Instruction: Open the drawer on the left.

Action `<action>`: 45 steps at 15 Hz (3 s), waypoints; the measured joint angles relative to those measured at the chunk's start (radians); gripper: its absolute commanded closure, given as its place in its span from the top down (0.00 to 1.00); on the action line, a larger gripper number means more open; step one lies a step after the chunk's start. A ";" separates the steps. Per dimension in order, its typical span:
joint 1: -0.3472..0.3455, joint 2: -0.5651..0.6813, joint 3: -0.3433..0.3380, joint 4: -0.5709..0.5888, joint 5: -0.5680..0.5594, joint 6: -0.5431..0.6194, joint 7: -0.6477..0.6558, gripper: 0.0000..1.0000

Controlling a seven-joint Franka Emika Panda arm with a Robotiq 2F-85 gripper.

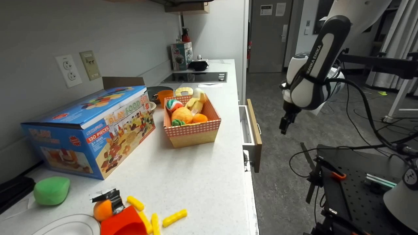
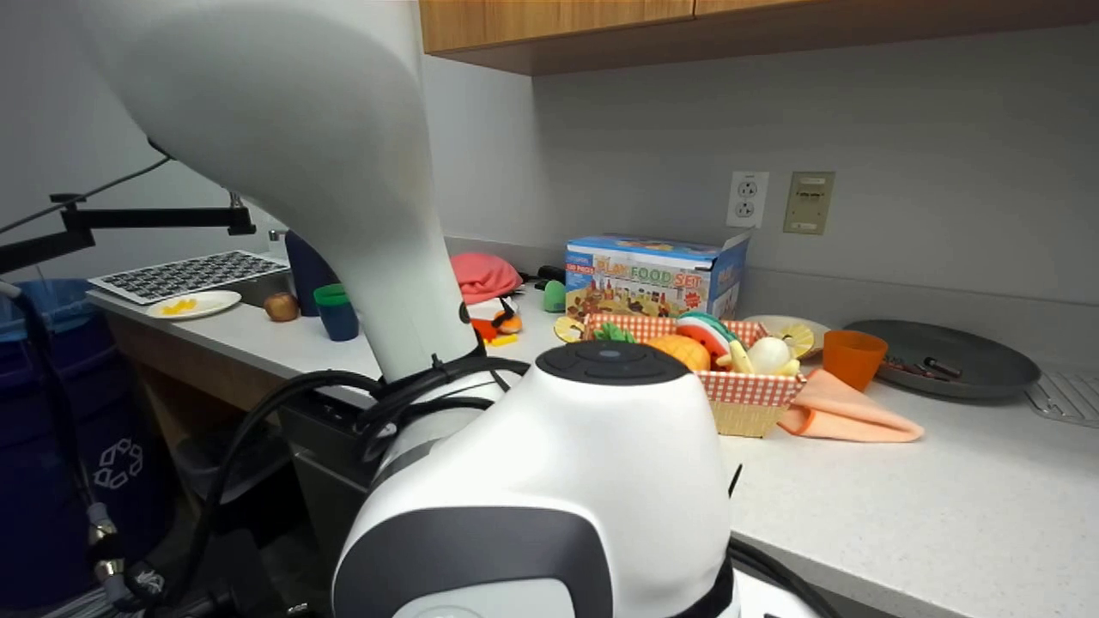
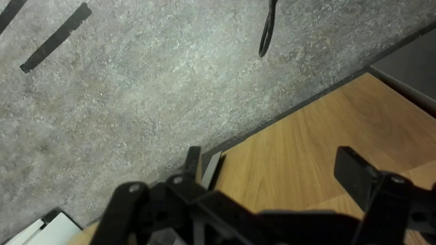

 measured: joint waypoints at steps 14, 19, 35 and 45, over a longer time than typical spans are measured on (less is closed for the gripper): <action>0.268 -0.216 -0.154 0.063 -0.120 0.066 -0.001 1.00; 0.272 -0.220 -0.153 0.063 -0.120 0.066 -0.001 1.00; -0.115 -0.210 0.280 0.084 -0.139 0.003 -0.046 1.00; -0.171 -0.185 0.347 0.128 -0.128 -0.005 -0.045 1.00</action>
